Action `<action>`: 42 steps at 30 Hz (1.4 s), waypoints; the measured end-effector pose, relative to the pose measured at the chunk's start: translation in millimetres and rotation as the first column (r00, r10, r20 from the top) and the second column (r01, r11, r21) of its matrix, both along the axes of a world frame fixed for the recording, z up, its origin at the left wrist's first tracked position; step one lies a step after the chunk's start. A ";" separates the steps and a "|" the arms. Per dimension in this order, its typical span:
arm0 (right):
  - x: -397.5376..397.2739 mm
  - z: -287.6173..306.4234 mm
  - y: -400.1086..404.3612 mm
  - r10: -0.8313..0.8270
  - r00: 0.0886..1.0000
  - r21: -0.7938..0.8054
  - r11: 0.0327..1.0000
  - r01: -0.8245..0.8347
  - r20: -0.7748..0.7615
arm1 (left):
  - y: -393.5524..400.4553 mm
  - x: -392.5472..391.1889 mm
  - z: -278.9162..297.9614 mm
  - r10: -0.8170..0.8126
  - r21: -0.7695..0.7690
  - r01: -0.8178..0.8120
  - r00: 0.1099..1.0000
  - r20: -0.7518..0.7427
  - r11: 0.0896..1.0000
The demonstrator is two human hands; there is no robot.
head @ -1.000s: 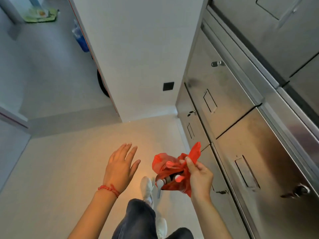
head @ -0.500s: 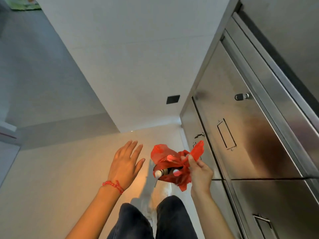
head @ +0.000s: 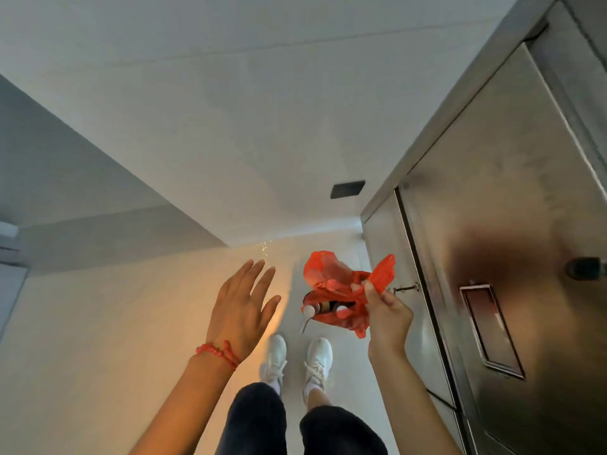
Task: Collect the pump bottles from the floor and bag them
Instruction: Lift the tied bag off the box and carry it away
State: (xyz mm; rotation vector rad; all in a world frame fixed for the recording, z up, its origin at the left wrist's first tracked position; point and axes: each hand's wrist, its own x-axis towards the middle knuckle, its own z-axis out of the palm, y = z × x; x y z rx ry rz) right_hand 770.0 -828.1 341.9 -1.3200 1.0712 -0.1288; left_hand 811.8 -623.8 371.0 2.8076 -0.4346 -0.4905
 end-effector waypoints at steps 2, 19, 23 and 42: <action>13.0 -28.3 -3.1 -0.019 1.000 -0.004 1.000 0.019 -0.004 | -2.9 16.1 -24.4 0.000 -0.016 0.000 1.000 -0.006 1.000; 66.7 -277.6 -10.0 -0.094 0.995 -0.078 0.993 0.091 -0.033 | -13.9 79.1 -277.2 -0.109 -0.057 0.110 0.994 0.024 0.992; 85.1 -319.7 -14.4 -0.134 0.990 -0.004 0.991 0.134 -0.032 | -18.9 87.2 -321.0 -0.107 -0.051 0.109 0.994 0.035 0.993; 123.3 -409.8 -24.9 -0.088 0.996 -0.108 0.990 0.087 -0.005 | -24.0 98.6 -391.8 -0.056 -0.036 0.054 0.998 -0.039 0.998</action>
